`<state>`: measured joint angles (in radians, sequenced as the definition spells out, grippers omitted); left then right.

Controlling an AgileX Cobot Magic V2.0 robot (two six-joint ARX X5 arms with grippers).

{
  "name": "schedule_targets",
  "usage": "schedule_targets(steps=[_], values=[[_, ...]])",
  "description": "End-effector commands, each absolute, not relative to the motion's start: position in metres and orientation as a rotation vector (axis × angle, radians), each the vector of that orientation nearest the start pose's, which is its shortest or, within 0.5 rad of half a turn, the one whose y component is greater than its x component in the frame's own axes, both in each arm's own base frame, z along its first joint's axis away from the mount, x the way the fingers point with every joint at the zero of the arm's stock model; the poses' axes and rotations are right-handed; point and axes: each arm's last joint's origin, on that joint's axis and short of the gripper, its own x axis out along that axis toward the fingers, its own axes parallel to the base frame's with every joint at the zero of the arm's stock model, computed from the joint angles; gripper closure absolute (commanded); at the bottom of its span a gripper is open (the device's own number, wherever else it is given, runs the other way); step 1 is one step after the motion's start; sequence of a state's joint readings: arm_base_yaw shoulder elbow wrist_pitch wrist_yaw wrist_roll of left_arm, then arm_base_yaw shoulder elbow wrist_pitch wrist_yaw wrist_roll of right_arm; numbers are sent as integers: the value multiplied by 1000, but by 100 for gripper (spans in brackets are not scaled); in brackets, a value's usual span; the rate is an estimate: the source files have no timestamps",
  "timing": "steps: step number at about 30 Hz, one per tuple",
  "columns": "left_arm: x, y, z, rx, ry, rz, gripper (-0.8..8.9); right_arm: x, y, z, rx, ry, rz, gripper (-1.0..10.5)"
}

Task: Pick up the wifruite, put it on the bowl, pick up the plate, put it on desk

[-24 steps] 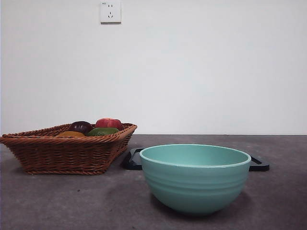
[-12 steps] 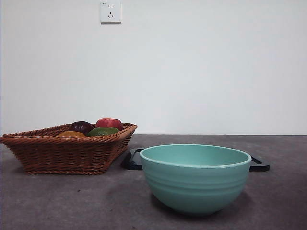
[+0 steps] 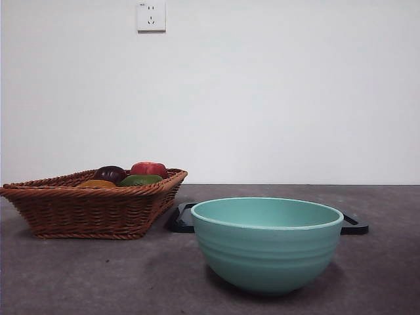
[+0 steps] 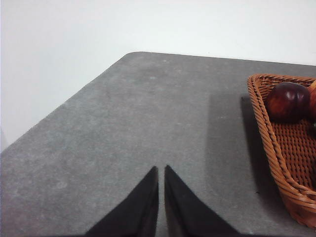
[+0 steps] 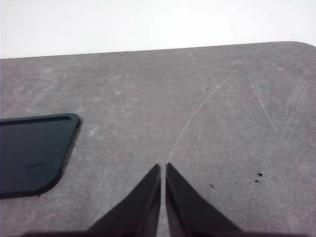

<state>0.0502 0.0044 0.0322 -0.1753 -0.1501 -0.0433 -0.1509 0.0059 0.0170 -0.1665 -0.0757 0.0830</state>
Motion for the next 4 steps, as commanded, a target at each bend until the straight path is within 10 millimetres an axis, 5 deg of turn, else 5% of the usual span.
schedule_targets(steps=[1, 4], values=[[95, 9, 150, -41, 170, 203, 795, 95, -12, 152, 110, 144, -83, 940], [95, 9, 150, -41, 170, 203, 795, 95, -12, 152, 110, 144, -83, 940]])
